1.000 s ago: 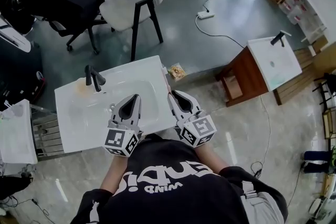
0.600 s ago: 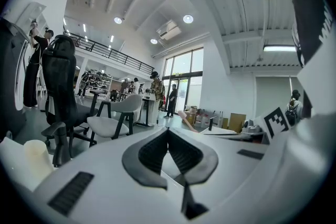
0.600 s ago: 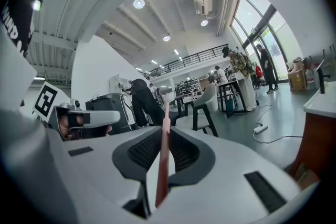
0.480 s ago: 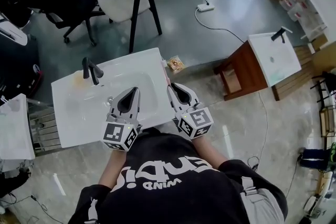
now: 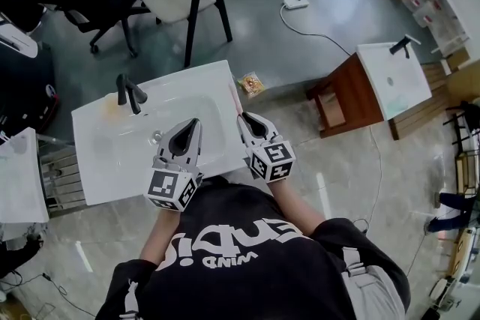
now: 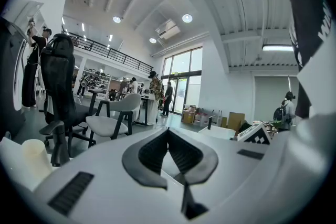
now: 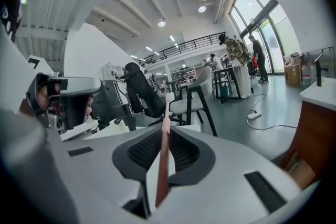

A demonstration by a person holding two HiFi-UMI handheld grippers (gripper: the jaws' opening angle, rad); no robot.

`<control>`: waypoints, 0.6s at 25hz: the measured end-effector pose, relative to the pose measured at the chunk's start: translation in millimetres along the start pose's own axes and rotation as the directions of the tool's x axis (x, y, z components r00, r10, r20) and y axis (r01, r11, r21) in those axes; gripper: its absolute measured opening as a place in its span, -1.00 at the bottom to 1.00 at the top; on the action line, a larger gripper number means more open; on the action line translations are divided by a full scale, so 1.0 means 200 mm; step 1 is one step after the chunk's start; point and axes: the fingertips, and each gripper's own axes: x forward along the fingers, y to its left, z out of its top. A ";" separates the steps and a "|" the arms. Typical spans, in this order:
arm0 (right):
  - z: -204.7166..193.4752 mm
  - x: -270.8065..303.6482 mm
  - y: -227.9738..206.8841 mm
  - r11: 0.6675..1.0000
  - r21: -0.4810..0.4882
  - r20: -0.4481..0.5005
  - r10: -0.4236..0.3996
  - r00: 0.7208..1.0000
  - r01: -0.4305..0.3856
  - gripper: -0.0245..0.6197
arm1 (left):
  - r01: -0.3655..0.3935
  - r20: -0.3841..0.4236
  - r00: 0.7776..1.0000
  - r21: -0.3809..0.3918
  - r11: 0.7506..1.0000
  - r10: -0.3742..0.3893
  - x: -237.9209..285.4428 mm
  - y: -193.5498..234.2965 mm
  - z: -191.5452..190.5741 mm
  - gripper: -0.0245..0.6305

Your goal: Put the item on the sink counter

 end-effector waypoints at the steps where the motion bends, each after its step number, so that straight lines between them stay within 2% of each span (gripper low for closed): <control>1: -0.03 0.02 -0.01 1.000 0.002 -0.017 -0.003 1.000 0.003 -0.74 | 0.000 -0.001 1.000 0.001 1.000 0.000 0.00 0.00 0.00 -0.86; 15: -0.35 0.14 -0.12 0.998 -0.019 -0.194 -0.059 0.979 0.056 -0.74 | -0.004 -0.014 1.000 -0.015 1.000 0.004 0.01 0.03 -0.03 -0.86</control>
